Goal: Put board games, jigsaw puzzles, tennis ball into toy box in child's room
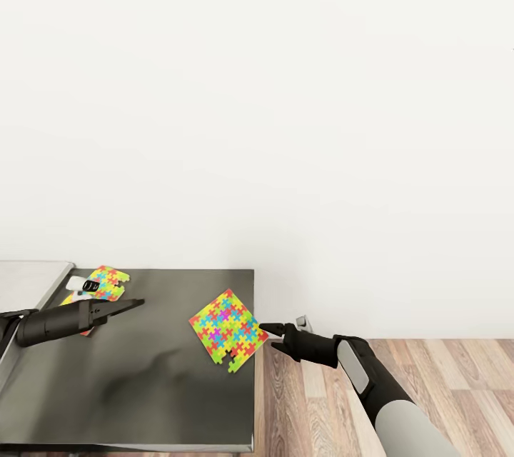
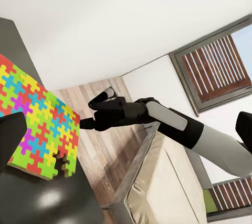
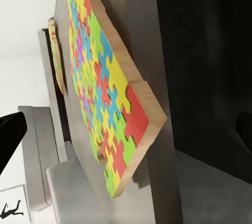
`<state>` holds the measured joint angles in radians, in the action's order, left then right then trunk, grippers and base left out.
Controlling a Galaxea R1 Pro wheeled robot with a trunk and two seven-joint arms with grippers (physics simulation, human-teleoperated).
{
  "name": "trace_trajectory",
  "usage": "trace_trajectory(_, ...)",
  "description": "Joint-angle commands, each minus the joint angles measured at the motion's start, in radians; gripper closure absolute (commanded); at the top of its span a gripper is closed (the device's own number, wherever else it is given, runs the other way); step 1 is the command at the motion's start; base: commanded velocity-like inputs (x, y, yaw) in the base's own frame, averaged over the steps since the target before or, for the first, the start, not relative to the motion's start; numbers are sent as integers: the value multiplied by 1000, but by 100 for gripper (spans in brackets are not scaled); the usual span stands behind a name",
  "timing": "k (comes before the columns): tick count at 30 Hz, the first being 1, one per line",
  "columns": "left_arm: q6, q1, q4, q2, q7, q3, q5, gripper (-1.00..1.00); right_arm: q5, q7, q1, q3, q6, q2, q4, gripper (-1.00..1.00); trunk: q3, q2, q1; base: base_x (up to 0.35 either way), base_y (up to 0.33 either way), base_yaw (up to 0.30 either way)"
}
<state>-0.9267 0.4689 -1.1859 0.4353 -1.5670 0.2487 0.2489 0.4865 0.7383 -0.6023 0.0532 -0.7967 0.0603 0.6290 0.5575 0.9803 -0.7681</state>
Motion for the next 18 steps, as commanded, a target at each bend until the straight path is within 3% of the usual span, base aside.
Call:
trace_trajectory(1, -11, 0, 0, 0, -4, 0, 0, -100, -2, 3, -1, 5, -6, 1, 0, -100, 1, 1, 0, -4, 3, 0)
trace_trajectory(18, -11, 0, 0, 0, -4, 0, 0, -100, -2, 3, -1, 5, -6, 1, 0, -100, 1, 1, 0, -1, 29, 0)
